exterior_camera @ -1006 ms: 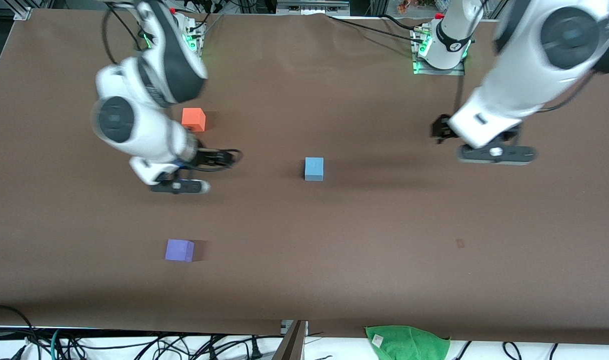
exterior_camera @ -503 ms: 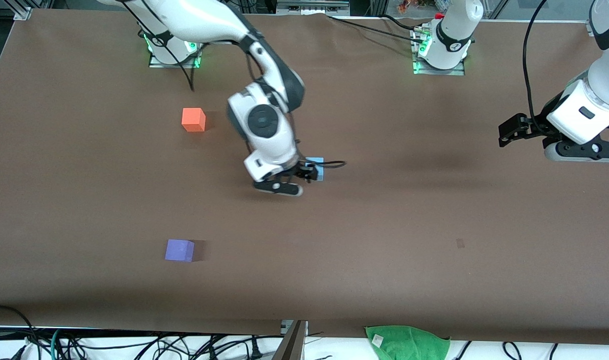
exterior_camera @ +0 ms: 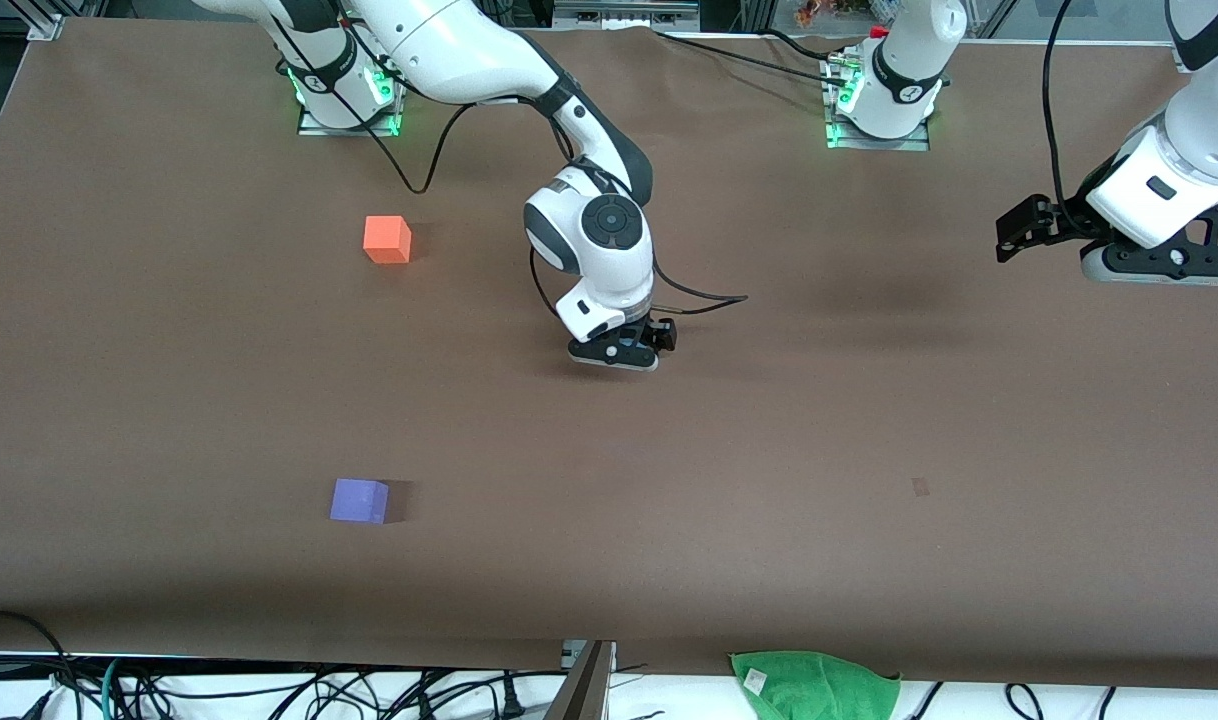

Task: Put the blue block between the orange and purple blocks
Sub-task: 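Close the right gripper on the blue cube and lift it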

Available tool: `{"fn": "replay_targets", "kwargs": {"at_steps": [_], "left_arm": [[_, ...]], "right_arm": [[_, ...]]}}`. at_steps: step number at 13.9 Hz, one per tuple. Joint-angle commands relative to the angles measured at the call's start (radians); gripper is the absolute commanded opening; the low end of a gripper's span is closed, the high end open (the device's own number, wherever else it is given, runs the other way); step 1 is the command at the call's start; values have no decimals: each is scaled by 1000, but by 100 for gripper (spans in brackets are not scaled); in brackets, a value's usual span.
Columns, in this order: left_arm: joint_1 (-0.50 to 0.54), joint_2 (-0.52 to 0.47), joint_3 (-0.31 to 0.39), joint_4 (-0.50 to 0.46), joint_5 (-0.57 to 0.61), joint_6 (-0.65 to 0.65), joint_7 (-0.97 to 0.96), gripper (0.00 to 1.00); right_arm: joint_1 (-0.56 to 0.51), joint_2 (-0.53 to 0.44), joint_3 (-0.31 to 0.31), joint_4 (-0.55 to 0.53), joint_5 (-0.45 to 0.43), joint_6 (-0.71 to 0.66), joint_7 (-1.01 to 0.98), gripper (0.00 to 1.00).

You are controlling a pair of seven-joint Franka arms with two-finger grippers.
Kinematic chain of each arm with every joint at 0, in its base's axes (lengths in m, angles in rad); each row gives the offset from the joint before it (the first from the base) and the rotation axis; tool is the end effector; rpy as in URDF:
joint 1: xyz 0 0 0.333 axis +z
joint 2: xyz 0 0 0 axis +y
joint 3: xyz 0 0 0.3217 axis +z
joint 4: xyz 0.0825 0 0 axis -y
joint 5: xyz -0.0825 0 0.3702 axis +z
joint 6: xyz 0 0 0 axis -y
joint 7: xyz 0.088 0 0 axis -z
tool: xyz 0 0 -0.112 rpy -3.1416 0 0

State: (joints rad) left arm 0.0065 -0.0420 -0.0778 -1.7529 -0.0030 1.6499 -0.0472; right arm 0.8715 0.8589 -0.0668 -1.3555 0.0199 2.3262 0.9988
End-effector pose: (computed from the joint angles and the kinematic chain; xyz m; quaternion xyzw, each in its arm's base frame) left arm 0.5266 -0.0387 0.5706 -0.9995 0.0118 0.0305 0.0019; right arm 0.5065 0.5439 0.2240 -0.9942 0.0902 -0.0485 0.0340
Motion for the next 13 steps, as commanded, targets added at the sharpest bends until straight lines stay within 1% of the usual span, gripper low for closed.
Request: {"fn": "replay_targets", "kwargs": {"at_steps": [1, 4, 5, 6, 7, 8, 9, 10, 11, 12, 13], "left_arm": [[-14, 2, 10, 10, 0, -18, 20, 100], [-11, 4, 10, 16, 0, -18, 26, 100], [-13, 4, 9, 16, 0, -18, 24, 100], [-16, 4, 9, 16, 0, -19, 18, 100], [-19, 4, 9, 16, 0, -24, 18, 100], [-19, 4, 9, 16, 0, -33, 20, 100], [-19, 4, 9, 16, 0, -33, 20, 100], [-19, 4, 9, 16, 0, -35, 20, 100], [-19, 4, 7, 18, 0, -35, 20, 100], [-20, 4, 7, 18, 0, -35, 18, 100], [-20, 4, 7, 18, 0, -35, 18, 100]], "right_arm": [[33, 8, -13, -20, -21, -4, 55, 99], [50, 0, -16, -43, -26, -7, 107, 98], [50, 0, -16, -45, -28, -8, 113, 92], [50, 0, -16, -50, -31, -8, 110, 79], [49, -1, -16, -57, -31, -8, 100, 55], [46, -3, -16, -60, -31, -8, 78, 26], [44, -15, -25, -71, -29, -10, 57, 7], [40, -30, -37, -76, -29, -19, 49, 5], [37, -52, -53, -76, -25, -49, 22, 5], [23, -81, -73, -77, -15, -115, -41, 5], [-6, -116, -77, -80, -9, -180, -119, 5]]}}
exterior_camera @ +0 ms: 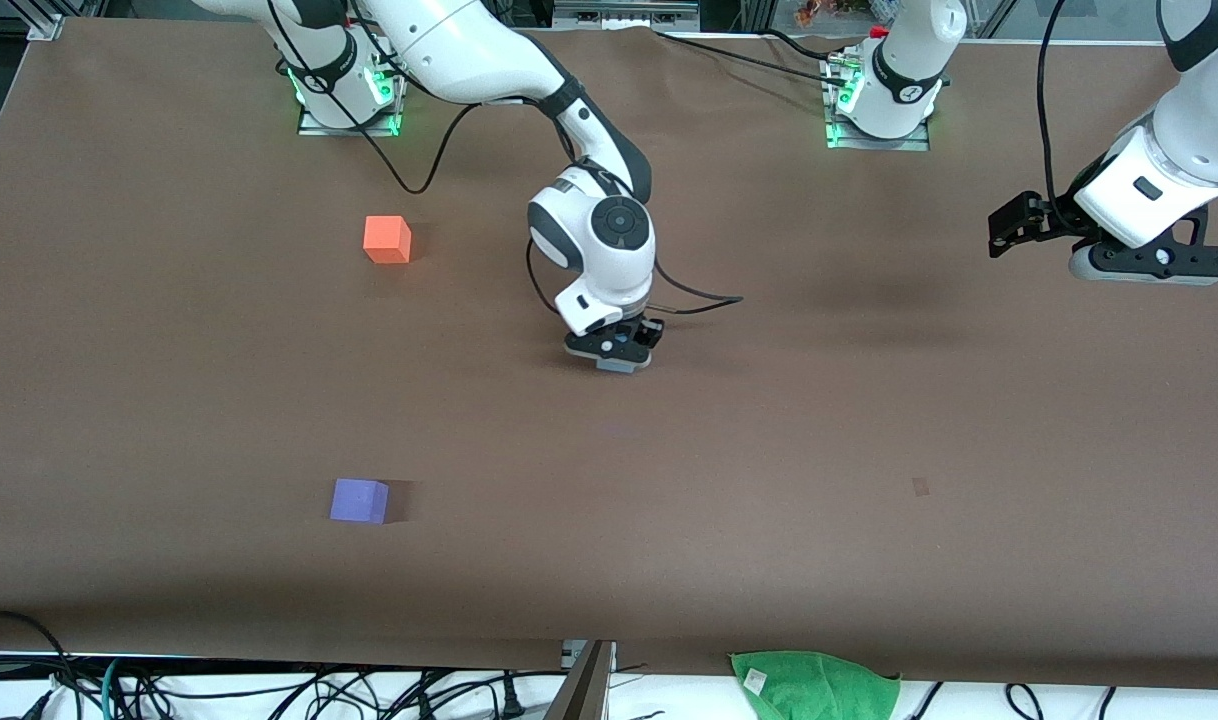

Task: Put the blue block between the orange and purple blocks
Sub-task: 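Close the right gripper on the blue cube and lift it, then carry the blue cube with the right gripper between orange and purple cubes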

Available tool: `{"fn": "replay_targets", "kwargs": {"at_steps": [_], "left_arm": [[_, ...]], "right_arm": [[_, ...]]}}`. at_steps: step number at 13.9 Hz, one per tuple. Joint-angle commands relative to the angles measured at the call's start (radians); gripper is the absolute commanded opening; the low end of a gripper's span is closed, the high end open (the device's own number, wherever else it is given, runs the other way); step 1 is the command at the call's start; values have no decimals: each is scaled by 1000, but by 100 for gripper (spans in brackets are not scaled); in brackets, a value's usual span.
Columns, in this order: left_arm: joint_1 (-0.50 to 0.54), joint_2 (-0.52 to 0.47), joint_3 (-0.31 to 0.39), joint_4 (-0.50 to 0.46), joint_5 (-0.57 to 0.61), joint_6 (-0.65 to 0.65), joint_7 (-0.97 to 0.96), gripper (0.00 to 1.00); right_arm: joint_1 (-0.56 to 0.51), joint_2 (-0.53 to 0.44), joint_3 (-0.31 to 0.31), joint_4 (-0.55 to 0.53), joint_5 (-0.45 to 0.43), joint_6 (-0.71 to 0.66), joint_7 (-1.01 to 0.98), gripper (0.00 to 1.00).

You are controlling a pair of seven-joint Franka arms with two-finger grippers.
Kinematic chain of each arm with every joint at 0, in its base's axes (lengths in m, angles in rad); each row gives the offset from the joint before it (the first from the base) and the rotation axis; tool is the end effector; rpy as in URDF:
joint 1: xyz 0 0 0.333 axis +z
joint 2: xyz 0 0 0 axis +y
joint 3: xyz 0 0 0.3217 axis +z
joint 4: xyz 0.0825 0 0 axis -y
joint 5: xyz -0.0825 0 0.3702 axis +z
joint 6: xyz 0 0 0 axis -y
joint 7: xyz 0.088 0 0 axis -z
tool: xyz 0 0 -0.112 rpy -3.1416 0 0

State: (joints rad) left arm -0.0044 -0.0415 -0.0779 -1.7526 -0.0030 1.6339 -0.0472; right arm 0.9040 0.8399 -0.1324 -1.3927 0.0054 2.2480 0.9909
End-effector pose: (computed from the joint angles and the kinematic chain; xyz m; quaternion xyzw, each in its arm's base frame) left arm 0.5244 -0.0443 0.5692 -0.9991 0.0173 0.0386 0.0026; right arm 0.5071 0.5219 0.2170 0.9949 -0.0887 0.0431 0.0213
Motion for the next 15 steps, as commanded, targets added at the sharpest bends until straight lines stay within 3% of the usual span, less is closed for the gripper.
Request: {"fn": "replay_targets", "kwargs": {"at_steps": [1, 2, 5, 7, 11, 15], "left_arm": [[-11, 3, 4, 18, 0, -19, 18, 100], [-11, 3, 0, 18, 0, -19, 17, 100], [-11, 3, -6, 19, 0, -19, 17, 100], [-11, 3, -8, 18, 0, -20, 17, 100], [-9, 3, -6, 18, 0, -22, 17, 100], [-9, 3, -6, 18, 0, -22, 17, 100]], "right_arm": [[-78, -138, -12, -64, 11, -132, -176, 5], [-109, -195, -13, -122, 13, -137, -240, 5], [-275, -437, -15, -433, 19, -114, -517, 5], [-335, -525, -47, -576, 19, -69, -639, 5], [-341, -539, -78, -811, 19, 230, -708, 5], [-370, -489, -79, -838, 19, 317, -751, 5]]}}
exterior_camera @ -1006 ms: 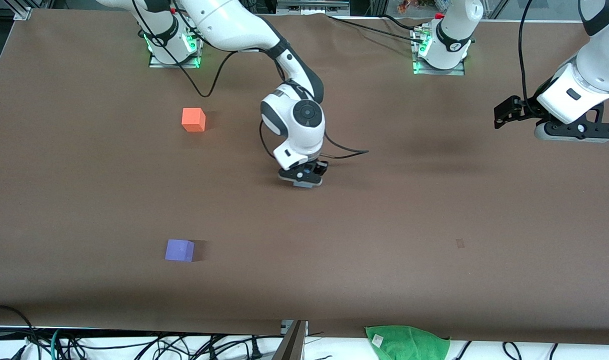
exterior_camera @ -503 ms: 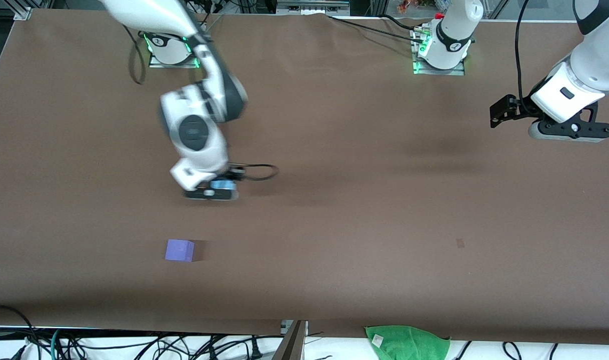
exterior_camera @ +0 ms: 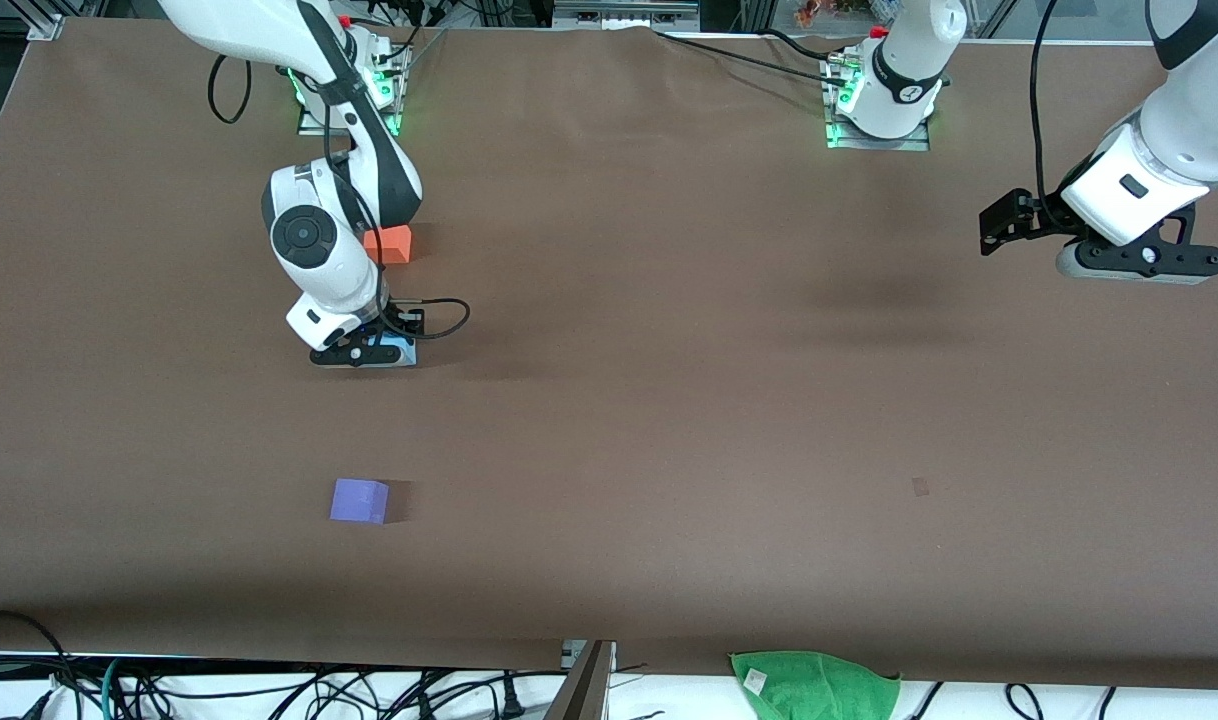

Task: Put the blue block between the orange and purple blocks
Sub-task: 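Carry the blue cube with the right gripper between orange and purple cubes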

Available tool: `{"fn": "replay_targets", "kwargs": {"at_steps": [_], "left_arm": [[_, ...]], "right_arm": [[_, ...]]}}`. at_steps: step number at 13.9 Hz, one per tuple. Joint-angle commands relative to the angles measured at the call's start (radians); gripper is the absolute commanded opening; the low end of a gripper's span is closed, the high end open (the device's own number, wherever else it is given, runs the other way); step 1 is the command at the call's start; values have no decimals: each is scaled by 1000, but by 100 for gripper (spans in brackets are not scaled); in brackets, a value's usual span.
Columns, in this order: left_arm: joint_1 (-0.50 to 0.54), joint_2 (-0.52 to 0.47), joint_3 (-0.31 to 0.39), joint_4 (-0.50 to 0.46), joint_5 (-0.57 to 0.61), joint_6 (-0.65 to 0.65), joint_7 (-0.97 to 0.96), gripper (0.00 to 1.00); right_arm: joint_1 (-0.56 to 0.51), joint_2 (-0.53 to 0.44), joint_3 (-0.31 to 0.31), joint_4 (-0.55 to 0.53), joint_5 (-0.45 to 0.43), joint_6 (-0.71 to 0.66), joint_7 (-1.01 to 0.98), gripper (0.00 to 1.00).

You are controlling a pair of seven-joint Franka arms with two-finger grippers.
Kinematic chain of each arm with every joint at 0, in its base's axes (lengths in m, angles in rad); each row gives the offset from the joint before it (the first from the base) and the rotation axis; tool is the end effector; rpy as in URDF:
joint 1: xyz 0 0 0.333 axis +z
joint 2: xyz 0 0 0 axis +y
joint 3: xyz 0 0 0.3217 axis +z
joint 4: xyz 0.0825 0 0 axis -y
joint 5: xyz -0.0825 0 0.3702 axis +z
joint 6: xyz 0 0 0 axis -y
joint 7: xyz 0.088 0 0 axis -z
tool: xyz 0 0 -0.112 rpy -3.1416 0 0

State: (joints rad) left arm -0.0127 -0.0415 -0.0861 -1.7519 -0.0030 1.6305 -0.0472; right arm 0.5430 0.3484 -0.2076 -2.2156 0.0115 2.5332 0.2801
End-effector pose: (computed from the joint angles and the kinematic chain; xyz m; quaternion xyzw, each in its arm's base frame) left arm 0.5233 -0.0530 0.5693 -0.9989 0.0255 0.0399 0.0032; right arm 0.5138 0.1784 0.2315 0.9990 0.0285 -0.0013 0.0340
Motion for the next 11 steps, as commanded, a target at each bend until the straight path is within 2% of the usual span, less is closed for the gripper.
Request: {"fn": "replay_targets", "kwargs": {"at_steps": [1, 4, 6, 8, 10, 11], "left_arm": [[-1, 3, 2, 17, 0, -18, 18, 100], [0, 3, 2, 17, 0, -18, 18, 100], [0, 3, 2, 17, 0, -18, 18, 100], [0, 3, 2, 17, 0, -18, 18, 100], [-1, 3, 2, 17, 0, -18, 18, 100], [0, 3, 2, 17, 0, -18, 18, 100]], "right_arm": [[-20, 7, -4, -15, 13, 38, -48, 5], [-52, 38, -1, -15, 15, 67, -56, 7], [-55, 41, -1, -13, 40, 70, -56, 20], [-54, 56, 4, -4, 90, 71, -56, 42], [-55, 61, 7, 10, 100, 73, -56, 87], [-54, 60, 7, 11, 101, 79, -56, 99]]}}
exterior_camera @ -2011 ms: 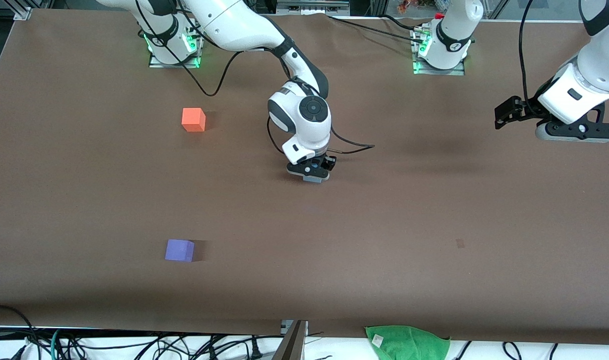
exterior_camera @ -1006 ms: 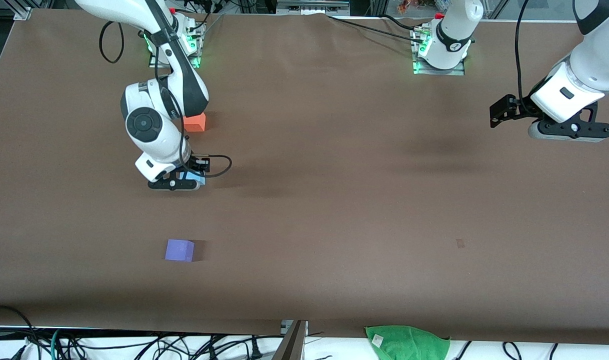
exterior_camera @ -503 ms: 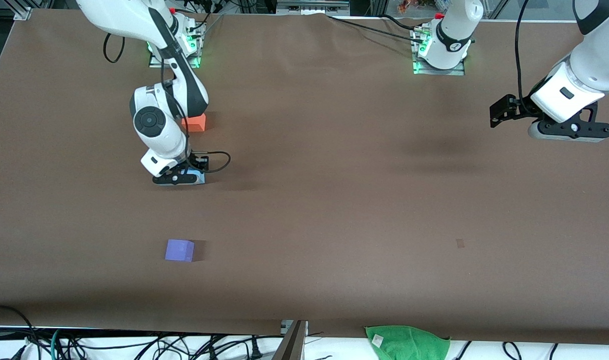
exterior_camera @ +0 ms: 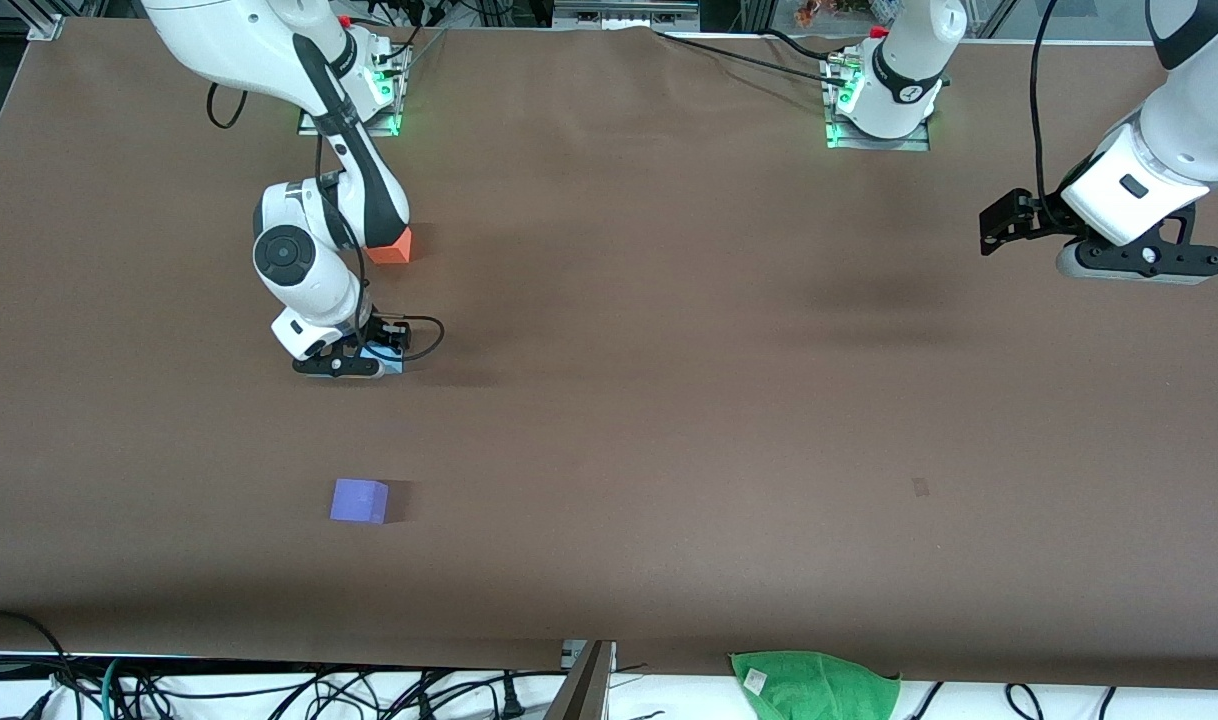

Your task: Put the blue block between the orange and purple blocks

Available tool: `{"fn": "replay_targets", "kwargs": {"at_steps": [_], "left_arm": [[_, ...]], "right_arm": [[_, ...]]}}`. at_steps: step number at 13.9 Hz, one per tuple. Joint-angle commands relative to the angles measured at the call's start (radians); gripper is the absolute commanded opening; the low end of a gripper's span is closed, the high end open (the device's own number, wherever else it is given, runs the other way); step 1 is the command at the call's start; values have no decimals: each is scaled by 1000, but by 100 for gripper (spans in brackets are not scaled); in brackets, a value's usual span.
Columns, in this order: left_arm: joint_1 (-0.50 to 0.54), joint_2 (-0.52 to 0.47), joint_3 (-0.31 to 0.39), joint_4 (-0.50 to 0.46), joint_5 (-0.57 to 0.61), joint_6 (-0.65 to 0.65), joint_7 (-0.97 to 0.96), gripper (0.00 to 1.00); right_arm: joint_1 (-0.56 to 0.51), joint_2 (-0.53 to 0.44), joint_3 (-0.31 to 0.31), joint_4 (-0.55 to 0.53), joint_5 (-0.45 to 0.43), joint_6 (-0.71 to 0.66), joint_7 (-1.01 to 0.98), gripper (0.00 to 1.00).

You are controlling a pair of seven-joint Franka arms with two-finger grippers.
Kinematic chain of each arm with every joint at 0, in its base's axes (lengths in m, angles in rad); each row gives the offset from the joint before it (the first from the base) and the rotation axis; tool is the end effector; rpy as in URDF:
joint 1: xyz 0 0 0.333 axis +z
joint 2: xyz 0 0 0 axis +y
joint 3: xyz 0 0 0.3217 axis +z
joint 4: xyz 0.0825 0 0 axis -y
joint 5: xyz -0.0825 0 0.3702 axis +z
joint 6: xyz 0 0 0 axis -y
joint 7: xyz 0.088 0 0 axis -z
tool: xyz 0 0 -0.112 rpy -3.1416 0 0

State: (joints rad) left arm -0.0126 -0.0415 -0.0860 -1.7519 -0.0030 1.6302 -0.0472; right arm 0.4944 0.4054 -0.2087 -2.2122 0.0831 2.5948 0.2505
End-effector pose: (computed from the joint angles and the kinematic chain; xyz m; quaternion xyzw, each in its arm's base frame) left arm 0.5233 -0.0529 0.5693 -0.9989 0.0254 0.0400 0.0032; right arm 0.5245 0.1513 0.2077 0.9997 -0.0101 -0.0004 0.0204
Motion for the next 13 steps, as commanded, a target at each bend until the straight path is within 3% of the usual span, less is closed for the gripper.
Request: {"fn": "replay_targets", "kwargs": {"at_steps": [1, 6, 10, 13], "left_arm": [[0, 3, 2, 17, 0, -18, 18, 100], [-1, 3, 2, 17, 0, -18, 18, 100], [-3, 3, -1, 19, 0, -18, 17, 100], [-3, 3, -8, 19, 0, -18, 17, 100]], "right_arm": [[-2, -2, 8, 12, 30, 16, -26, 99], [-2, -111, -14, 75, 44, -60, -14, 99], [0, -193, -12, 314, 41, -483, 70, 99], [-2, -307, -57, 415, 34, -675, 37, 99]]}}
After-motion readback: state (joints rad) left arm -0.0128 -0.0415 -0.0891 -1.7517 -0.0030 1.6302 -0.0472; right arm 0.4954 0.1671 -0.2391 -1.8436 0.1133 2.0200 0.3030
